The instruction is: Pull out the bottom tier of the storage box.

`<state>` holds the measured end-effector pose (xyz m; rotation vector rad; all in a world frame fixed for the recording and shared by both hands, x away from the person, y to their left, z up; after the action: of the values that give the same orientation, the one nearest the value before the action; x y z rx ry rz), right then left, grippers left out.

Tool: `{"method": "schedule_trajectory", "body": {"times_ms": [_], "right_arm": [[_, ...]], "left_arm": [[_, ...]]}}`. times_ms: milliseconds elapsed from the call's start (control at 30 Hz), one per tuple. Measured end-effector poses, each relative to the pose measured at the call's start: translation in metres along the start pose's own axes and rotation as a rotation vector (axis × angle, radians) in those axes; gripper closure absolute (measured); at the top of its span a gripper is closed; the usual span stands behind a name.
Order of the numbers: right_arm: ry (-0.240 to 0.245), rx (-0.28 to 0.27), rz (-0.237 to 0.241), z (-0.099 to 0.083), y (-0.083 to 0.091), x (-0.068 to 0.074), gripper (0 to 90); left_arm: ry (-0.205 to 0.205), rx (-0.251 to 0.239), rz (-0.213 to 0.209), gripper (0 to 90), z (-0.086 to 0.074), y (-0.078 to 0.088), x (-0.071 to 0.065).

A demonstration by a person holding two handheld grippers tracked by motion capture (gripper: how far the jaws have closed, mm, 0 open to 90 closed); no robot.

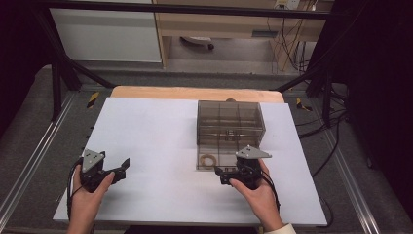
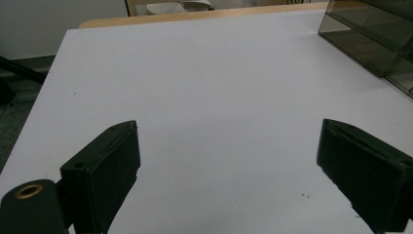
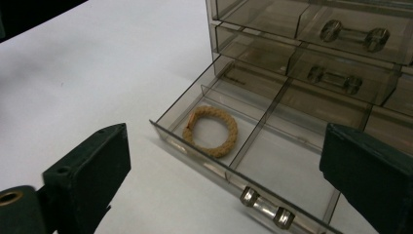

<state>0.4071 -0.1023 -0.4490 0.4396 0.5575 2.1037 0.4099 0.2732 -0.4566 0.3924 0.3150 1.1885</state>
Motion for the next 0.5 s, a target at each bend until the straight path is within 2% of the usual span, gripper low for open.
{"method": "schedule_trajectory", "body": {"times_ms": [200, 367, 500], "right_arm": [[0.012, 0.046, 0.009, -0.016, 0.006, 0.006, 12.5], [0.023, 0.088, 0.016, -0.027, 0.009, 0.009, 24.2], [0.025, 0.093, 0.018, -0.030, 0.011, 0.010, 35.5]], "left_arm": [[0.002, 0.005, 0.000, 8.2, -0.001, -0.001, 0.000], [-0.008, 0.007, -0.001, 8.2, -0.001, -0.001, -0.002], [-0.007, 0.006, 0.000, 8.2, -0.001, 0.000, -0.001]]}}
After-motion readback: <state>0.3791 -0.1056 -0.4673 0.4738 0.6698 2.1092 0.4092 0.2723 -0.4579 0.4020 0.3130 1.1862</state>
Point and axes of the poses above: each handheld gripper's, and its own axes: y roughly backward along the jaws, z roughly out of its top, x roughly to its left, the point moved 8 cm from there along -y, roughly forward along the jaws, and after that the axes turned 3 degrees about -z, right-handed, at the moved point
